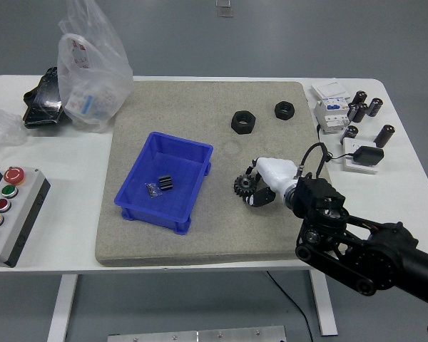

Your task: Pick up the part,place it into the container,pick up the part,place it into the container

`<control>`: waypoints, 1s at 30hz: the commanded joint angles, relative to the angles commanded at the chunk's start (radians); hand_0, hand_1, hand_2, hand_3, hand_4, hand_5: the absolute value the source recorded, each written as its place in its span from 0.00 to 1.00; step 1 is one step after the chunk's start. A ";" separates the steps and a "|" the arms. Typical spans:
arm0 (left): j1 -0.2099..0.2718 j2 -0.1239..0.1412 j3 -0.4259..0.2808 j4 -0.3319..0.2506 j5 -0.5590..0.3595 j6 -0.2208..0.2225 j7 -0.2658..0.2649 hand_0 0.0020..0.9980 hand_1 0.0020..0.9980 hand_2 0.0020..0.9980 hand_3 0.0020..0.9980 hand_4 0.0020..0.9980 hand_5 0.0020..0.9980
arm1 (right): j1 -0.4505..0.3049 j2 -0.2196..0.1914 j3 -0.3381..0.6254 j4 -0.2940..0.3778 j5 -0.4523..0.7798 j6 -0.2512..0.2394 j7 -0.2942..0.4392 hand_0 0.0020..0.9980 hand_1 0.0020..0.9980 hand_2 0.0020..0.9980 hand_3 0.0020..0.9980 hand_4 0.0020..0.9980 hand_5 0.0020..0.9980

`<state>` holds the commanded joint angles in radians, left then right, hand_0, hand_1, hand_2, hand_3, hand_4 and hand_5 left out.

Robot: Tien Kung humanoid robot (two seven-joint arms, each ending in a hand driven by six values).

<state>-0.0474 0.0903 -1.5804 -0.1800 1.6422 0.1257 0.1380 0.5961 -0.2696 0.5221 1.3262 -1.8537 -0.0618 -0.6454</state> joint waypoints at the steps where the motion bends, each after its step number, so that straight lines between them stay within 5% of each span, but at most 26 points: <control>1: 0.000 0.000 0.000 0.000 0.000 0.000 0.000 0.63 0.52 0.51 0.61 0.68 0.29 | 0.000 0.000 0.000 0.001 -0.006 -0.006 0.000 0.29 0.60 0.46 0.57 0.48 0.02; 11: 0.001 0.000 -0.001 0.000 -0.001 0.000 0.002 0.63 0.52 0.51 0.61 0.69 0.29 | 0.030 -0.005 0.008 0.034 -0.052 -0.091 0.000 0.28 0.57 0.42 0.52 0.44 0.00; 18: 0.004 -0.002 -0.001 0.000 -0.001 0.001 0.006 0.63 0.52 0.52 0.61 0.69 0.29 | 0.097 0.037 -0.015 0.074 -0.093 -0.147 0.000 0.29 0.56 0.41 0.51 0.44 0.00; 30: 0.007 -0.006 -0.005 0.000 0.005 0.004 0.018 0.63 0.52 0.52 0.61 0.69 0.30 | 0.194 0.097 -0.213 0.090 0.063 -0.248 0.000 0.31 0.57 0.41 0.51 0.45 0.00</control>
<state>-0.0399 0.0841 -1.5859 -0.1800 1.6474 0.1296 0.1558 0.7898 -0.1721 0.3091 1.4166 -1.7902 -0.3094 -0.6454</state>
